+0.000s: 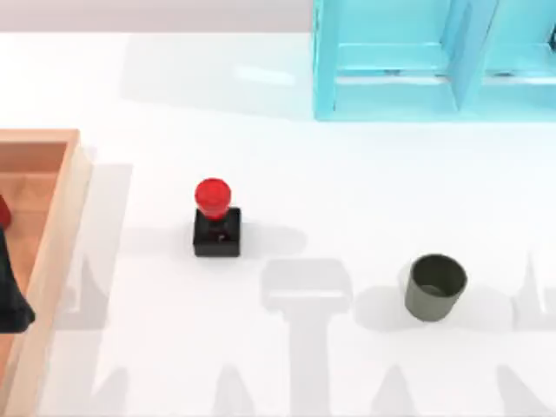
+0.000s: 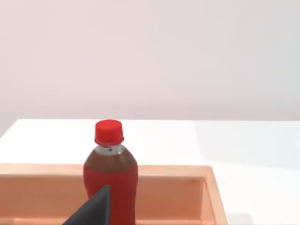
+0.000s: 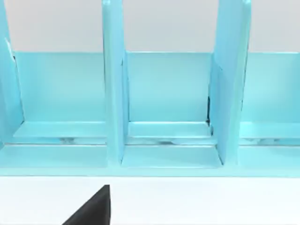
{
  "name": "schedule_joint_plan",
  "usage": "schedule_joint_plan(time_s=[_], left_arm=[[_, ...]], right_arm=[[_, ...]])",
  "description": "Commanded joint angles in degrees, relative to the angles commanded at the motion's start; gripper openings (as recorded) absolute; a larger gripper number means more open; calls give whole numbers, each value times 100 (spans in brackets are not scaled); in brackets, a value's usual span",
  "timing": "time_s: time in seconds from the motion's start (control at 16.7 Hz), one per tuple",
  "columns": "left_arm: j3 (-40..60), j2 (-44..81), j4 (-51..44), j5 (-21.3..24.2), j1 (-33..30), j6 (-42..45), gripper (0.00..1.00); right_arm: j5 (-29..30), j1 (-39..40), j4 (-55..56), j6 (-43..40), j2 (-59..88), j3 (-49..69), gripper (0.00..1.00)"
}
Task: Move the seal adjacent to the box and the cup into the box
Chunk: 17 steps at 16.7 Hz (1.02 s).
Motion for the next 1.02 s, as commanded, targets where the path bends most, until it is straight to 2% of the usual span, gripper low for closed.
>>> schedule_joint_plan(time_s=[0.24, 0.48, 0.72, 1.02], left_arm=[[148, 151, -93, -9, -20, -52, 100], [994, 1083, -684, -53, -164, -332, 100], [2451, 2741, -1758, -104, -468, -768, 100], [4795, 5380, -3478, -146, -1027, -1396, 100]], right_arm=[[0, 0, 0, 0, 0, 0, 100], [0, 0, 0, 0, 0, 0, 100], [0, 0, 0, 0, 0, 0, 100], [0, 0, 0, 0, 0, 0, 100]])
